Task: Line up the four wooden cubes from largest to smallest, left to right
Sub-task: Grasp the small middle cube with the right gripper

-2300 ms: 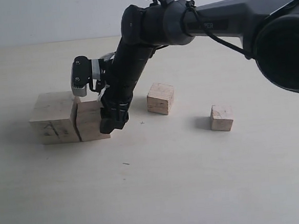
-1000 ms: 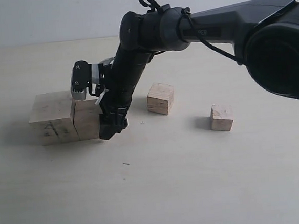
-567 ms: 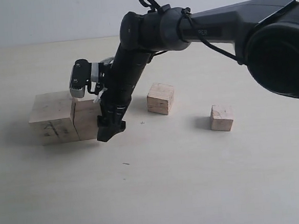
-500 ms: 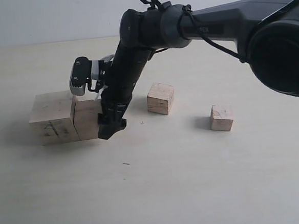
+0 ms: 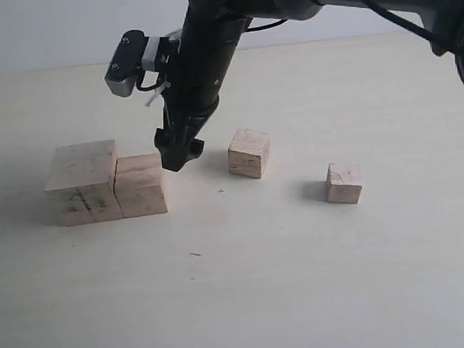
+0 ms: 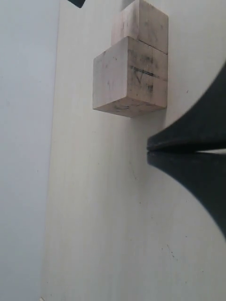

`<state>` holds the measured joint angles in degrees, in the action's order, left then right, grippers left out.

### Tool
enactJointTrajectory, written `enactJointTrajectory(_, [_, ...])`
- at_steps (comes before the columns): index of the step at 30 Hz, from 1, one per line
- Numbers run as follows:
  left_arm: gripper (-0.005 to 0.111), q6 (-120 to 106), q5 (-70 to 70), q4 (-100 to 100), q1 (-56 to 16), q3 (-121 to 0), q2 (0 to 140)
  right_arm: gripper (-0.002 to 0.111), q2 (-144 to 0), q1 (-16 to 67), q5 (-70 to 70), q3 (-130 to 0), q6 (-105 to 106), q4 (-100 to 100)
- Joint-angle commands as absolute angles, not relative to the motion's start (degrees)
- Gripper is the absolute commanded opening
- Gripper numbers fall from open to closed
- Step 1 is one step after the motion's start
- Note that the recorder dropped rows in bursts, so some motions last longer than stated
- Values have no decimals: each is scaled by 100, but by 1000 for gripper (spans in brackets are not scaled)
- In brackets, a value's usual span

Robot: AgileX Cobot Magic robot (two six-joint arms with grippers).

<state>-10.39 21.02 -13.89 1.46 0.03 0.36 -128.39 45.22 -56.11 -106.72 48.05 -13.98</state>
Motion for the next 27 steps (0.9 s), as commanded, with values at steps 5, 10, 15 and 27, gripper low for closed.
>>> enactJointTrajectory(5, [0,-1025,2090,-1383,113,0,0,86,-12561,4514,-6107,-10661,3631,-1084])
enactJointTrajectory(10, [0,-1025,2090,-1383,113,0,0,85,-12096,4484,-6042,-10661,3431,-1188])
enactJointTrajectory(15, [0,-1025,2090,-1383,113,0,0,85,-11746,4099,-6090,-10262,3304,-1174])
enactJointTrajectory(27, [0,-1025,2090,-1383,113,0,0,85,-11192,3397,-4239,-8069,4198,-1976])
